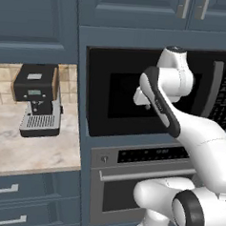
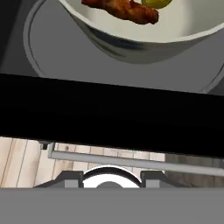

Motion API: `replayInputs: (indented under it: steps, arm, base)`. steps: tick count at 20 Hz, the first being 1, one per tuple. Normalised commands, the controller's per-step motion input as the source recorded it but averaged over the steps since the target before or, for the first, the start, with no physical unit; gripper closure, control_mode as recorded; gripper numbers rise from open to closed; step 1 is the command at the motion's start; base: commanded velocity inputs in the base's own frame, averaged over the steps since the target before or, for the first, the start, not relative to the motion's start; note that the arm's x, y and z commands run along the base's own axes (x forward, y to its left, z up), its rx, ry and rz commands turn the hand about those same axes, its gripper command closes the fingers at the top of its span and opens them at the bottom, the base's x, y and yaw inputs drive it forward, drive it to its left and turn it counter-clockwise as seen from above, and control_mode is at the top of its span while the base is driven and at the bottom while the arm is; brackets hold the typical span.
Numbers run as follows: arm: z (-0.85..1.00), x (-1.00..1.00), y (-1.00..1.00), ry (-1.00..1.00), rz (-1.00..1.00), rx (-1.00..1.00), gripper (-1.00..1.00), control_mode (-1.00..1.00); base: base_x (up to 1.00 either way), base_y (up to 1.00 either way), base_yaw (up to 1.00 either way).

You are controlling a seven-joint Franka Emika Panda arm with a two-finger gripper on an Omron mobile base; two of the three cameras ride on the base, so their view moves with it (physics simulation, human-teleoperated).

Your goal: The microwave is finished heating the chicken drumstick and lemon. Take the bowl containing the food and place it on the dining counter.

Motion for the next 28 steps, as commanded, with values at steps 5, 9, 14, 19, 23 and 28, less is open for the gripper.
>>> replayInputs:
  steps: [5, 9, 14, 19, 23, 28]
  arm:
    - [-0.08, -0.28, 0.0, -0.01, 0.0, 0.0, -1.0, -1.0]
    - [-0.46, -0.96, 0.0, -0.11, 0.0, -0.01, -1.0, -1.0]
    - [-0.39, -0.74, 0.0, -0.11, 0.0, 0.0, -1.0, -1.0]
    - [0.0, 0.0, 0.0, 0.0, 0.0, 0.0, -1.0, 1.0]
    - [0.0, 0.0, 0.0, 0.0, 0.0, 0.0, -1.0, 1.0]
    - [0.0, 0.0, 0.0, 0.0, 0.0, 0.0, -1.0, 1.0]
  base:
    - [0.0, 0.0, 0.0]
    - [0.0, 0.0, 0.0]
    - [0.0, 0.0, 0.0]
    - [-0.07, -0.12, 0.0]
    - [-0.33, -0.51, 0.0]
    - [-0.39, -0.48, 0.0]
